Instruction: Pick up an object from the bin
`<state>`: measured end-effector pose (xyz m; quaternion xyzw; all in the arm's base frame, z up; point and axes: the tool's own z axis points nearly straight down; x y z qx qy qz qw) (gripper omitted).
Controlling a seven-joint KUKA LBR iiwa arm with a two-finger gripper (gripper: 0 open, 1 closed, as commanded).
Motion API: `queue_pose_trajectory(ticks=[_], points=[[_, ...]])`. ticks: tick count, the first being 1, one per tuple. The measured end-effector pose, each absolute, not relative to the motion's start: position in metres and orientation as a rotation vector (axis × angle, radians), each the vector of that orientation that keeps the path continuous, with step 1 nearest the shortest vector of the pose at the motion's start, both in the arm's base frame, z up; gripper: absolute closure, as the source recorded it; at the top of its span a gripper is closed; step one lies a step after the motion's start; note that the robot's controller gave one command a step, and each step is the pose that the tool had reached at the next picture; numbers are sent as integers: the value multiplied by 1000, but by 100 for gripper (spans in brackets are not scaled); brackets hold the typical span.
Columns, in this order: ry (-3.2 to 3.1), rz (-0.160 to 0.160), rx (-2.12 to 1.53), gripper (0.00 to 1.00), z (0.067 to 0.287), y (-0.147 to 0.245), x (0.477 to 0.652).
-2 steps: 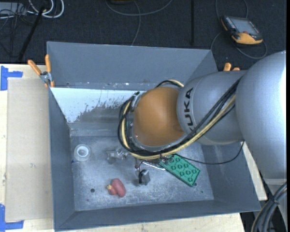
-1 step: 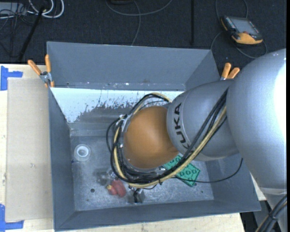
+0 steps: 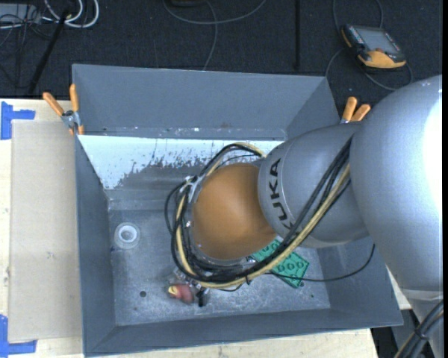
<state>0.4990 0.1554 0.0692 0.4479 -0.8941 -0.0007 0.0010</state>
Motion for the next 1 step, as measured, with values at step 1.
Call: queue_pose_trajectory(ticks=[1], points=[[-2836, 2, 1366, 100, 131, 148, 514]])
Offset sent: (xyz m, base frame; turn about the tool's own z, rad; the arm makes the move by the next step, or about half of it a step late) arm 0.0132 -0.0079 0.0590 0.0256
